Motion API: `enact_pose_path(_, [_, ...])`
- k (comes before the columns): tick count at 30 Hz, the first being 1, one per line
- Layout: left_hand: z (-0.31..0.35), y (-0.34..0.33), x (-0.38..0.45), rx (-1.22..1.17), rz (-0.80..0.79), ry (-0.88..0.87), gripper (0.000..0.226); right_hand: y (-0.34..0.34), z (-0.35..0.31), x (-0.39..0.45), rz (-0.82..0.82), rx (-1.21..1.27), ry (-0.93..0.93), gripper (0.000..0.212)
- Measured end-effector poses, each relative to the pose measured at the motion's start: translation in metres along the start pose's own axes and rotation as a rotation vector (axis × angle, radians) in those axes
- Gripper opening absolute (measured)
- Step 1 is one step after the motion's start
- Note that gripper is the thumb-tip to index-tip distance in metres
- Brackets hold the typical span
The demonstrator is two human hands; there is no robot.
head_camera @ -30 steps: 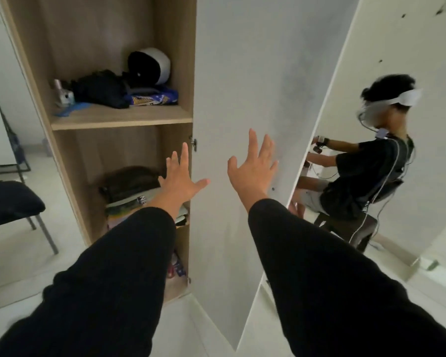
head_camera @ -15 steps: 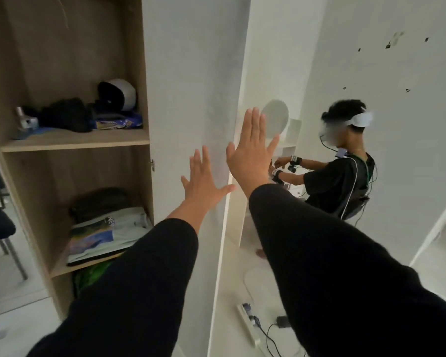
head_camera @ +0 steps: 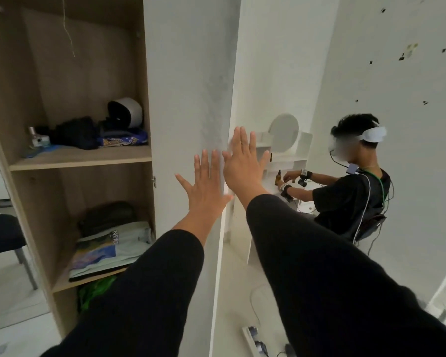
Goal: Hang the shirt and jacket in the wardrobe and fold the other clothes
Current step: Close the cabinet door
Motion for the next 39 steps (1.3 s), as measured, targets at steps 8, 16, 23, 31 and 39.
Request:
enact_pose_path(8, [-0.006,0.007,-0.001,0.046,-0.007,-0.028,0.123,-0.002,-0.002,0.002,0.001,-0.021,0.023,0.058])
enact_pose_path(16, [-0.061,0.044,-0.023,0.081,-0.024,-0.072,0.116,0.016,-0.063,-0.025,0.068,0.039,0.086,0.074])
enact_pose_path(23, [-0.15,0.092,-0.047,0.151,0.018,-0.137,0.108,0.019,-0.157,-0.049,0.053,0.053,0.17,0.071])
enact_pose_path(31, [-0.257,0.123,-0.048,0.326,0.054,-0.106,0.109,-0.009,-0.266,-0.049,-0.035,0.211,0.242,0.068])
enact_pose_path(39, [-0.358,0.126,-0.026,0.446,0.069,-0.043,0.123,-0.07,-0.354,-0.019,-0.037,0.342,0.332,0.072])
Point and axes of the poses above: each hand's wrist, its own x-axis towards the middle knuckle, its own y-axis out of the back of the hand, z = x × y, the point moved 7 cm from there along x, towards the middle knuckle, and after that the axes turned 14 degrees about z, right-handed, at the moved point
